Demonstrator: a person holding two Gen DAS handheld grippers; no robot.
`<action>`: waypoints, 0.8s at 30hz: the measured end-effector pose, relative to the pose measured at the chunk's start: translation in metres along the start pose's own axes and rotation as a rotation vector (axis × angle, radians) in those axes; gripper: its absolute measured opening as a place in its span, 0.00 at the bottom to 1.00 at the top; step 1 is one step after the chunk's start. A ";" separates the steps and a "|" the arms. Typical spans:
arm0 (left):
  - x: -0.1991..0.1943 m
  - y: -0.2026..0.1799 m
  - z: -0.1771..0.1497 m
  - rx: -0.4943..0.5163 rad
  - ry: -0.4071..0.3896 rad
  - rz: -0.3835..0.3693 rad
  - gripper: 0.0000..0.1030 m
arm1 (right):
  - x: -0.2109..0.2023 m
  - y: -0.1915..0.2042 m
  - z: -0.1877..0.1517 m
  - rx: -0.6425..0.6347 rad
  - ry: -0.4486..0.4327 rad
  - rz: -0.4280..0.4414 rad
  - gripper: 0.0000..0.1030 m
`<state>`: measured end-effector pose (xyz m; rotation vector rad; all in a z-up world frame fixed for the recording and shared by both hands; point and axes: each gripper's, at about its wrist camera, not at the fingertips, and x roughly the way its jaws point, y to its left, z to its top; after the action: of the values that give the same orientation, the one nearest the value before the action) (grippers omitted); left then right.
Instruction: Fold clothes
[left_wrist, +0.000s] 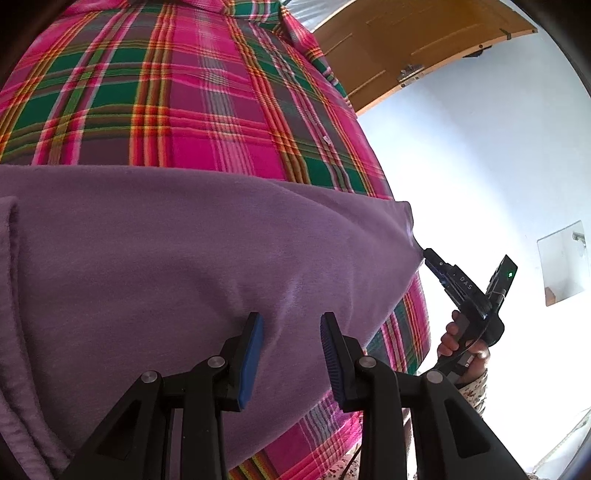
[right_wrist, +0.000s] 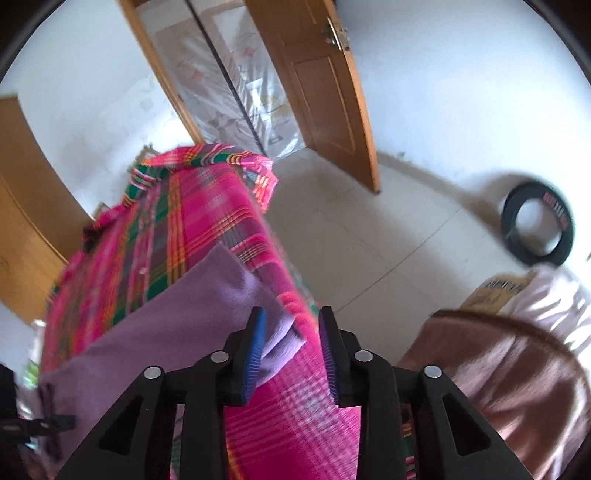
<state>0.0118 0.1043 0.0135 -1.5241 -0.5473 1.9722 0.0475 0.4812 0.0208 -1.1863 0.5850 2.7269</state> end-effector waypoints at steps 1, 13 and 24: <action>0.002 -0.002 0.000 0.003 0.003 0.001 0.31 | 0.000 -0.001 -0.001 0.014 0.000 0.012 0.38; 0.016 -0.020 0.005 0.036 0.024 0.012 0.31 | 0.001 0.001 -0.012 0.082 -0.027 0.044 0.31; 0.029 -0.039 0.020 0.088 0.067 -0.006 0.31 | 0.000 0.009 -0.017 -0.012 -0.072 -0.003 0.09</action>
<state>-0.0047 0.1533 0.0221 -1.5269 -0.4310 1.9073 0.0563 0.4660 0.0128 -1.0859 0.5588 2.7606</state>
